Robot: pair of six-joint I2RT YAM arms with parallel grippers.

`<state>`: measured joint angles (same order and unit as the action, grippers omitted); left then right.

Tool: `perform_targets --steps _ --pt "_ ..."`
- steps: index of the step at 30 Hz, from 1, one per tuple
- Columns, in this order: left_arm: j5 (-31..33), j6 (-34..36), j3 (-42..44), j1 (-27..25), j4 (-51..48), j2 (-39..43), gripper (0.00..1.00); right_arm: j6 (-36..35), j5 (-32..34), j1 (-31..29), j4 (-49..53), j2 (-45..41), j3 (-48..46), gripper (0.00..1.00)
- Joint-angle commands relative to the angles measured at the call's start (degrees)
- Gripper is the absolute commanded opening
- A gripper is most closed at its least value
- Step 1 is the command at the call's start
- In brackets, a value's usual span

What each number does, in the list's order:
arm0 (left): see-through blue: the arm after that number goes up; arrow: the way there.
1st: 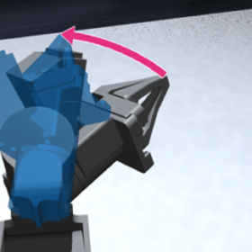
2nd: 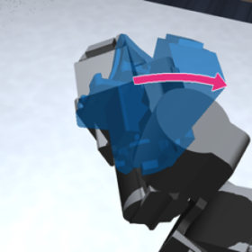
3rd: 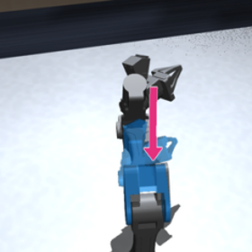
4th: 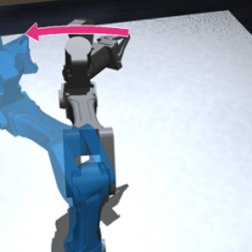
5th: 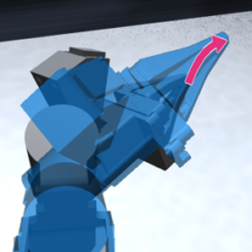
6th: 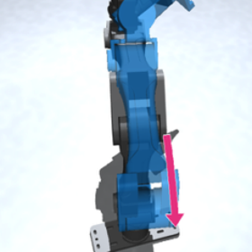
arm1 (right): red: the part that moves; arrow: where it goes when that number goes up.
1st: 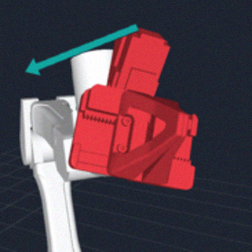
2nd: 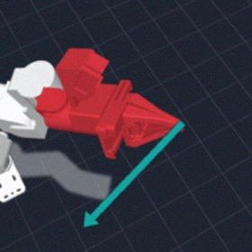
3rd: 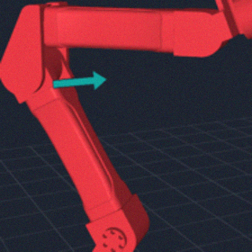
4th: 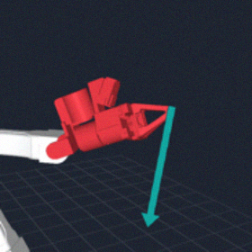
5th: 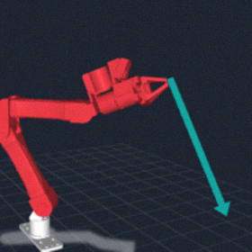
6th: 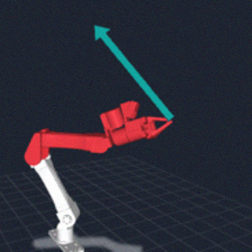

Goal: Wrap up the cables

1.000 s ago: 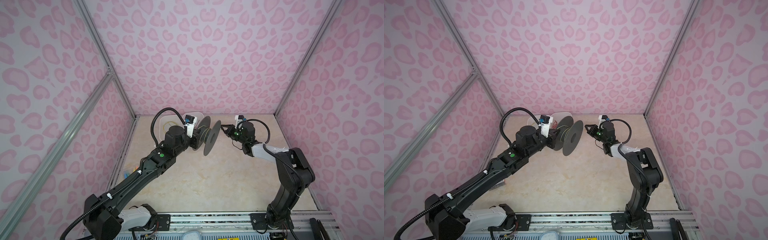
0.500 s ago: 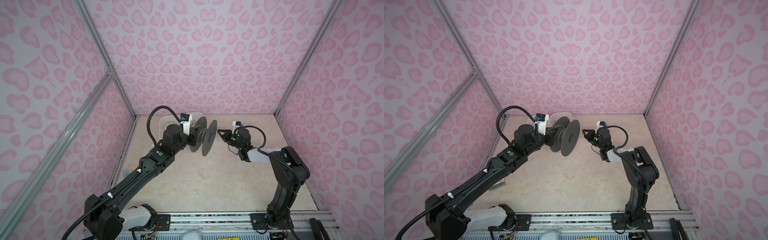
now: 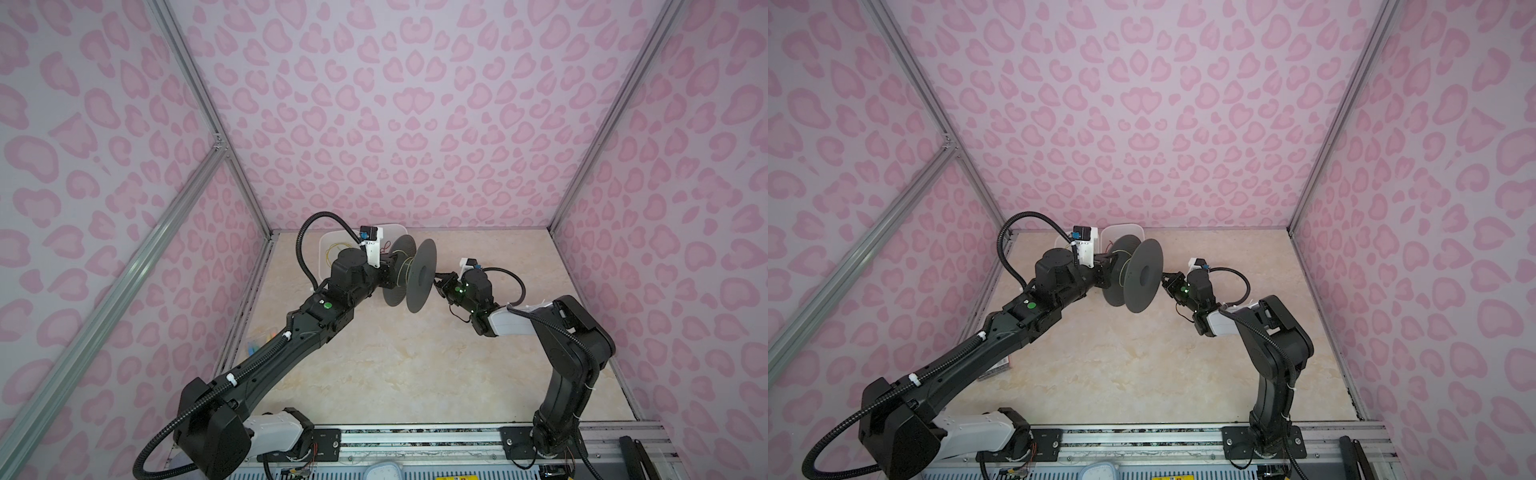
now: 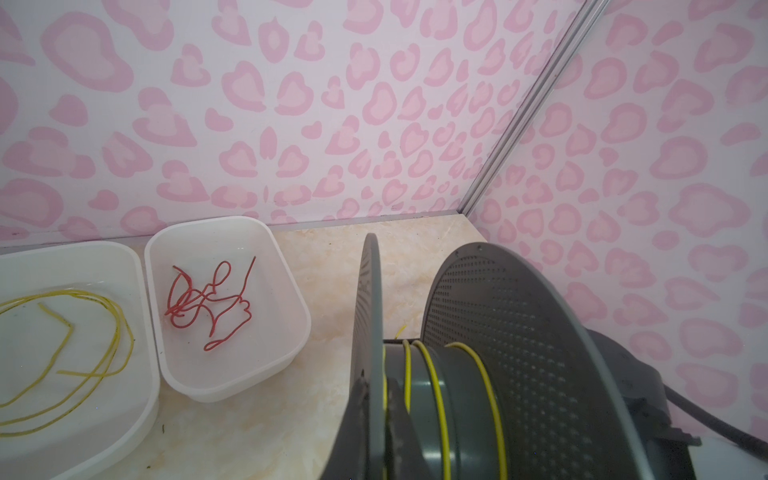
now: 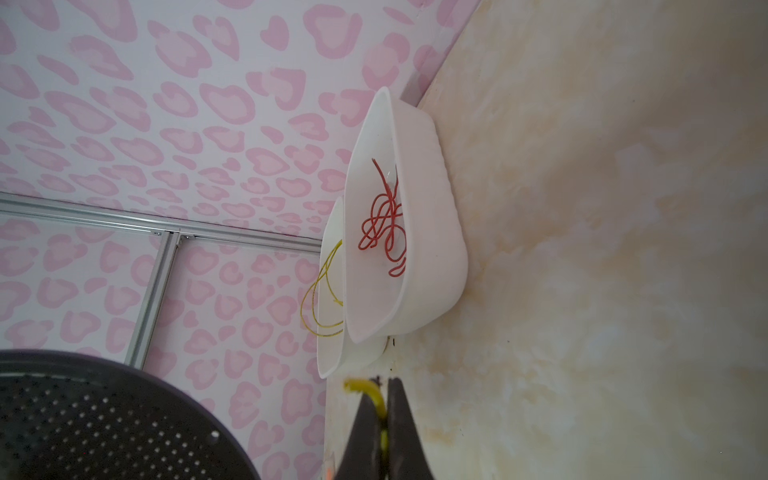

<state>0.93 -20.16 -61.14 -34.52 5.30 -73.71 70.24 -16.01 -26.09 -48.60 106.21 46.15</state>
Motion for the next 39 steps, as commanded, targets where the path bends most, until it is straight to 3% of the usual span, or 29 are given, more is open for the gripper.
perform_targets --steps 1,9,16,22,27,33,36,39 --pt "1.91 -4.87 -1.08 0.07 22.65 -0.25 0.04 -0.04 3.18 -1.05 5.54 0.55 -1.35 0.0" --pt "5.42 -5.93 -0.43 0.61 24.47 -1.75 0.04 1.17 2.38 -3.58 3.02 0.49 -2.88 0.0" --pt "3.57 -7.08 0.17 0.86 25.01 -3.45 0.04 3.42 0.77 -3.8 0.52 0.26 -3.17 0.0" --pt "-1.69 -5.59 3.58 0.86 22.37 -1.86 0.04 3.94 -1.13 0.9 2.33 -1.14 -3.33 0.0" --pt "-1.46 -4.11 9.25 0.9 19.39 0.49 0.04 2.43 -4.67 5.43 5.63 -4.31 -1.39 0.01" --pt "0.3 -4.14 9.58 0.86 15.57 0.21 0.04 -3.36 -5.34 5.66 17.29 -7.64 3.69 0.13" --pt "0.74 -4.53 7.46 0.86 12.64 -0.75 0.04 -4.51 -5.28 6.08 19.23 -8.08 3.88 0.15" --pt "0.46 -4.75 5.61 0.86 10.18 -1.93 0.04 -5.27 -6.58 6.98 20.6 -7.79 4.41 0.25"
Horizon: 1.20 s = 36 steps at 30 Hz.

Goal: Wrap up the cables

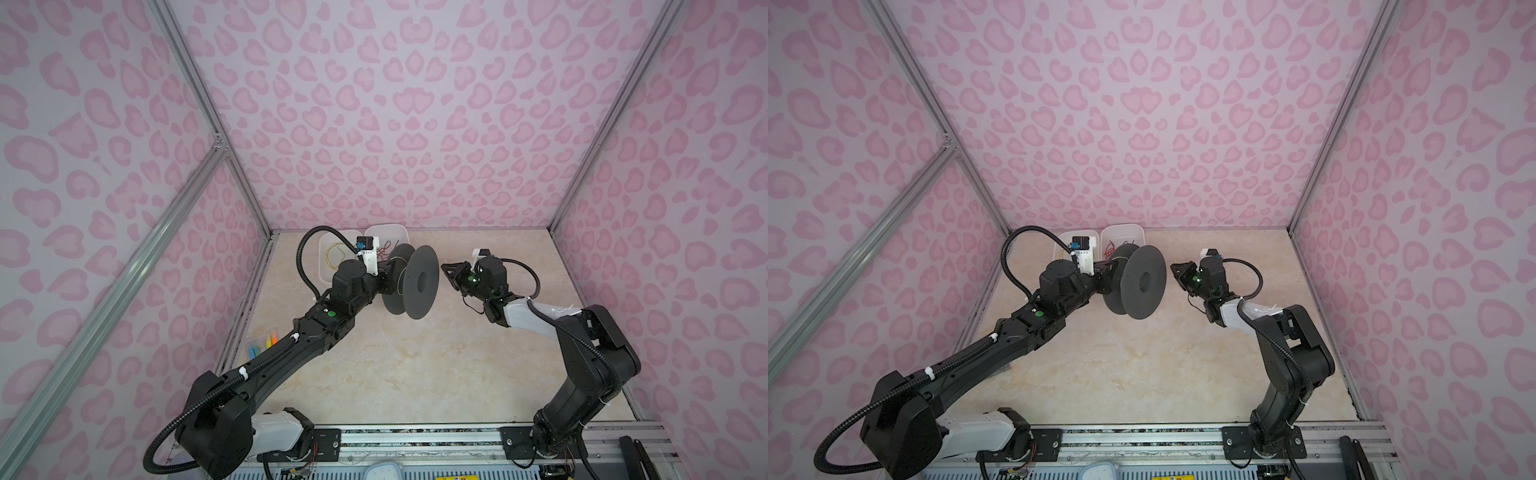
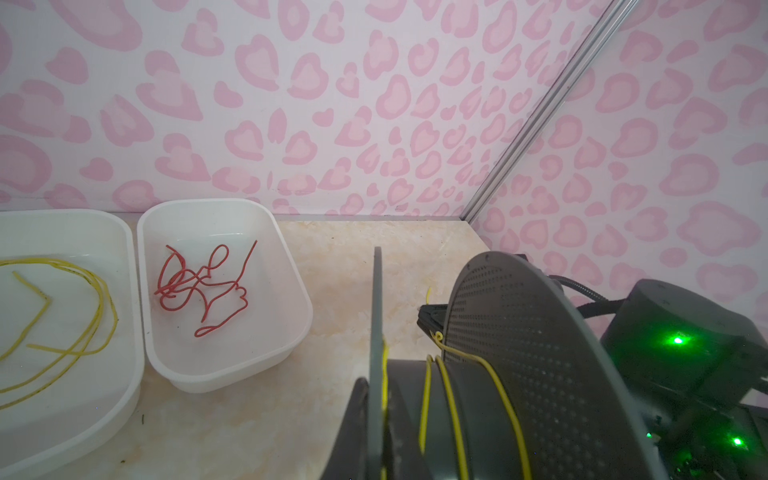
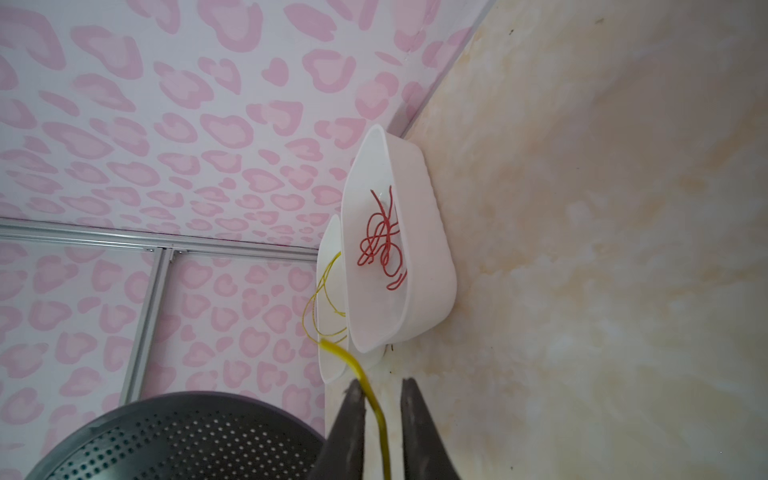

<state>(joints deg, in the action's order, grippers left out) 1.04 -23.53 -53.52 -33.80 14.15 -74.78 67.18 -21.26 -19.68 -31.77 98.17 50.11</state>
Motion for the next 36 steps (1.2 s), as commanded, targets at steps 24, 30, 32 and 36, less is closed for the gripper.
perform_targets --steps 24,30,32,36 --pt "-3.7 4.22 -9.68 0.14 -16.96 -5.6 0.04 -23.85 -2.08 3.83 29.59 -7.27 12.57 0.37" --pt "-5.12 4.5 -17.28 0.48 -27.88 -10.58 0.04 -49.62 20.39 -13.67 47.72 -21.41 10.62 0.22" --pt "-5.03 4.55 -17.67 0.66 -28.95 -11.32 0.04 -55.89 29.28 -21.86 49.33 -26.77 8.61 0.21" --pt "-7.07 4.11 -19.1 1.15 -31.1 -12.84 0.04 -69.78 46.28 -39.05 48.12 -32.89 6.39 0.31"
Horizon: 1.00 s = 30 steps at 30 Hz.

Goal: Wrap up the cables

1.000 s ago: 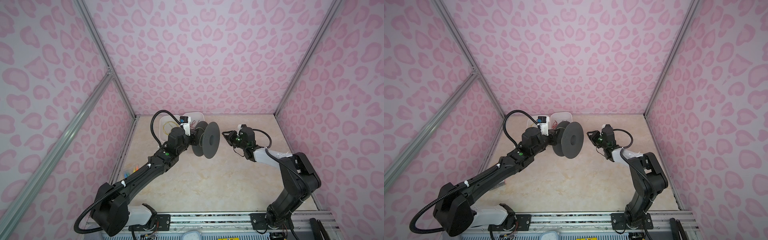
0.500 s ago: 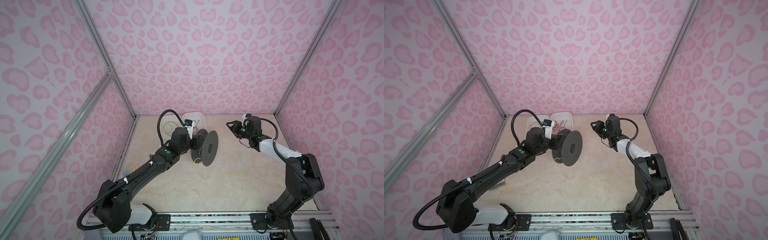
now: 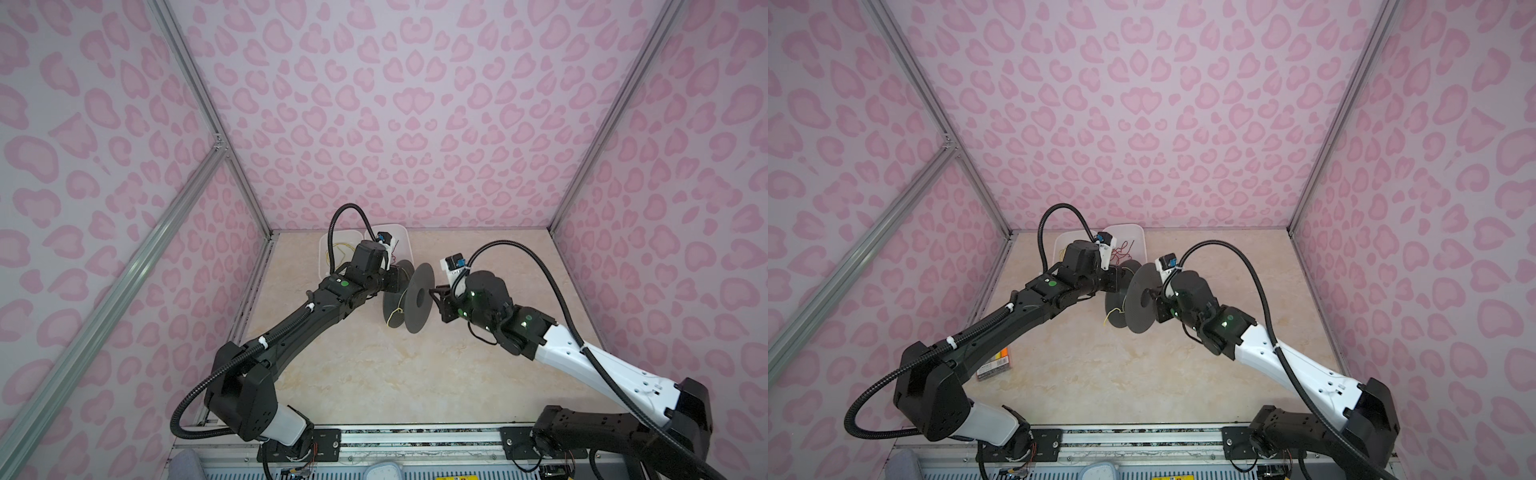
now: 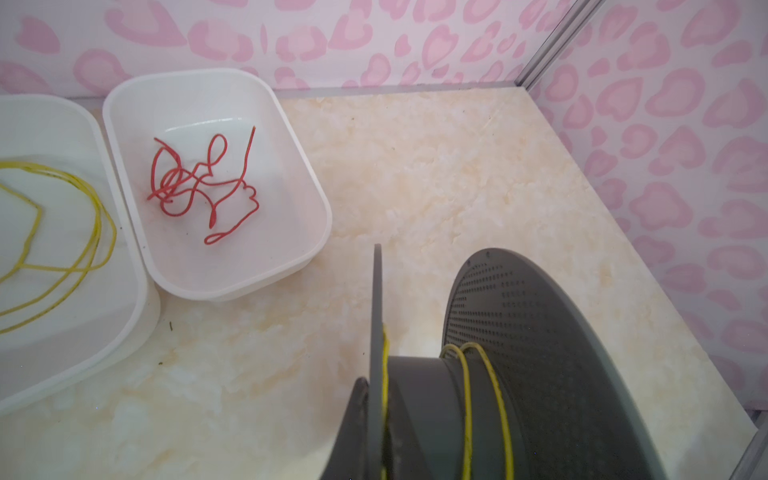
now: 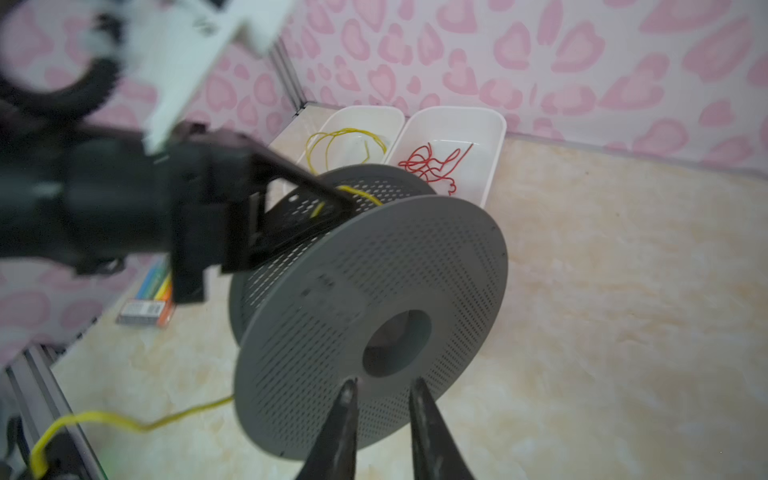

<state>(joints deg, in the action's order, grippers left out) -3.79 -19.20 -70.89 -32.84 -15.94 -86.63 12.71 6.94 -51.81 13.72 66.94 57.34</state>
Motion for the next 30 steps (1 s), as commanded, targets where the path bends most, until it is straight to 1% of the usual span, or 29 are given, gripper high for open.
perform_targets --steps 1,2,4,6,9,12,13,14,16,20,21,23,27,30 --pt "-2.65 -0.33 -2.16 0.24 -1.38 -1.21 0.04 -17.87 21.22 -9.75 2.99 -1.56 -0.53 0.34" --pt "-2.97 -0.49 -2.52 0.28 -1.77 -1.49 0.04 -20.17 23.73 -12.36 4.01 -1.15 0.24 0.37" --pt "-3.73 -0.62 -3.22 0.31 -2.38 -1.96 0.04 -23.88 25.52 -15.82 5.28 0.4 1.89 0.41" --pt "-4.29 -0.68 -4.02 0.32 -3.44 -2.54 0.04 -29.43 28.23 -19.0 2.96 1.7 1.55 0.46" --pt "-4.69 -0.58 -4.5 0.32 -4.74 -2.96 0.04 -37.52 33.18 -24.05 -2.71 2.69 -0.44 0.55" --pt "-5.32 -0.83 -4.18 0.32 -4.99 -3.04 0.04 -43.1 32.77 -26.22 -8.41 3.41 -2.79 0.62" --pt "-5.59 -0.92 -4.02 0.32 -4.85 -3.08 0.04 -45.26 33.66 -27.06 -10.41 3.8 -3.19 0.64" --pt "-5.7 -0.93 -3.8 0.32 -4.77 -3.0 0.04 -46.49 34.89 -27.61 -12.27 4.39 -3.22 0.66" --pt "-5.4 -1.08 -3.46 0.32 -4.46 -2.76 0.04 -48.72 34.47 -28.07 -14.1 5.48 -2.36 0.68" --pt "-6.22 -1.35 -3.21 0.32 -4.11 -2.54 0.04 -52.85 35.81 -28.14 -16.67 9.43 0.07 0.69" --pt "-6.23 -1.36 -3.11 0.3 -4.05 -2.49 0.04 -53.17 37.03 -28.13 -17.51 10.8 0.76 0.69" --pt "-6.38 -1.45 -2.9 0.31 -4.03 -2.32 0.04 -55.36 37.13 -27.96 -17.67 12.81 1.84 0.68" --pt "-6.32 -1.46 -2.36 0.34 -3.75 -1.72 0.04 -55.6 35.8 -26.12 -16.61 15.36 3.65 0.63" --pt "-6.38 -1.45 -2.03 0.31 -3.61 -1.5 0.04 -55.33 35.01 -24.99 -17.24 15.66 4.47 0.57"
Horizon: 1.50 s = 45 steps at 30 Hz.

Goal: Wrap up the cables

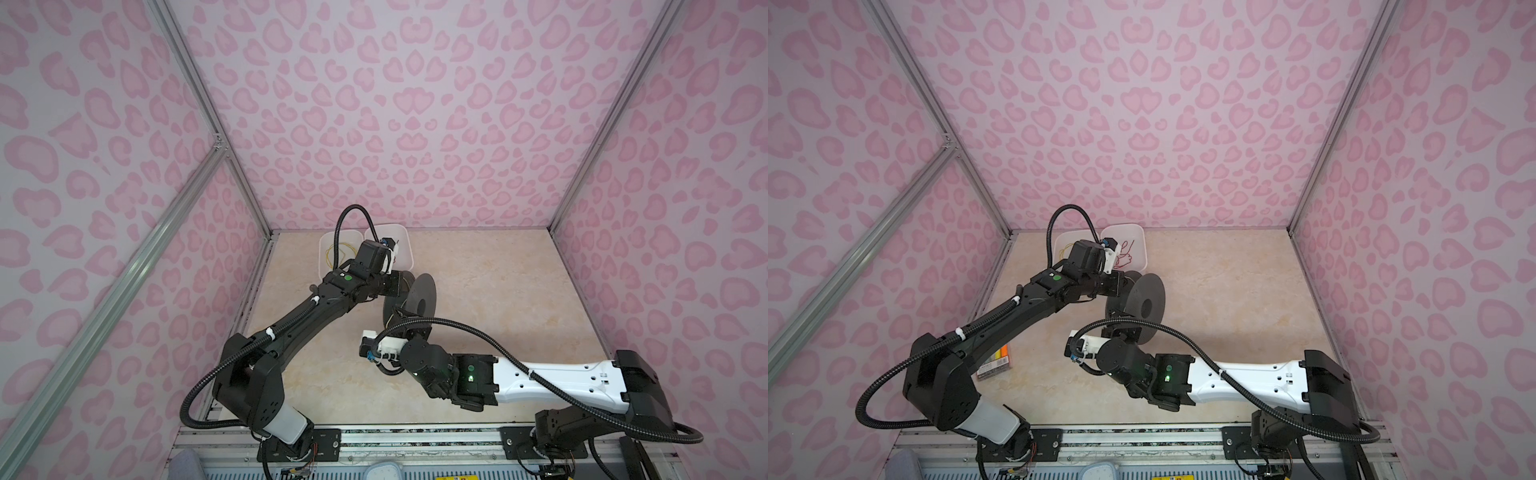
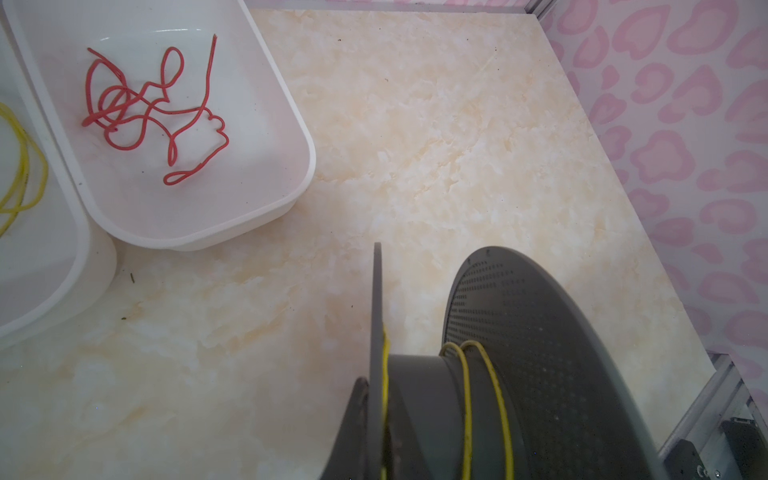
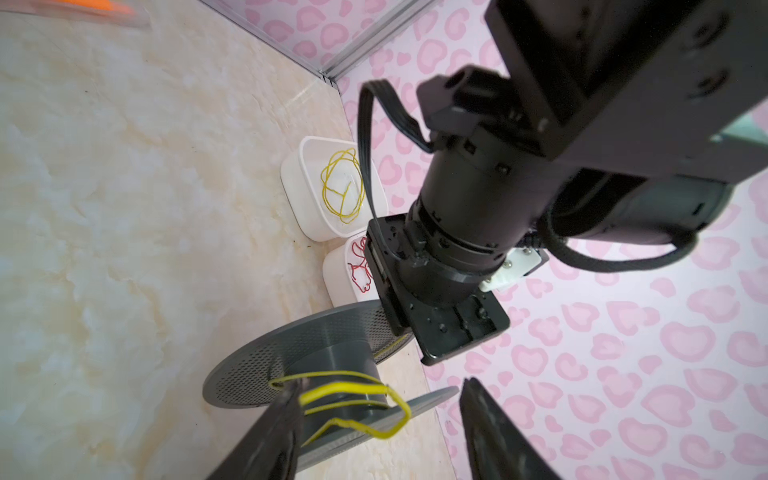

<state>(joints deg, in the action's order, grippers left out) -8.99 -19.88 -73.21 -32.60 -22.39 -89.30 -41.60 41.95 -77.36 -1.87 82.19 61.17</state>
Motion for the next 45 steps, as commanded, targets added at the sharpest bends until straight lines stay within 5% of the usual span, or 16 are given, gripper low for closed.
perform_targets --steps 1,13,22,26,29,32,36,45 --pt "-1.44 -0.79 0.35 0.07 2.97 1.18 0.04 -1.06 -0.34 0.66 -2.08 0.42 0.87 0.54" --pt "-0.43 -0.42 2.14 0.06 3.3 2.1 0.04 4.24 -6.7 1.81 0.31 1.39 2.64 0.0" --pt "0.63 -0.38 3.23 0.08 3.63 2.76 0.04 21.42 -20.41 9.74 0.14 -5.66 0.84 0.0" --pt "2.45 -1.04 3.64 0.17 4.41 3.17 0.04 24.18 -19.83 10.96 -1.1 -8.74 -0.65 0.0" --pt "3.23 -1.48 3.7 0.17 4.7 3.25 0.04 27.39 -18.67 11.35 6.77 -8.52 2.03 0.28" --pt "2.49 -1.49 3.51 0.17 4.74 3.08 0.04 31.73 -24.57 12.68 12.27 -9.69 2.04 0.39" --pt "1.83 -1.48 3.05 0.17 4.73 3.17 0.04 35.09 -33.93 16.56 16.26 -11.25 0.79 0.42" --pt "1.75 -1.74 2.91 0.17 4.44 3.44 0.04 34.31 -40.43 17.1 20.29 -5.2 5.04 0.41"
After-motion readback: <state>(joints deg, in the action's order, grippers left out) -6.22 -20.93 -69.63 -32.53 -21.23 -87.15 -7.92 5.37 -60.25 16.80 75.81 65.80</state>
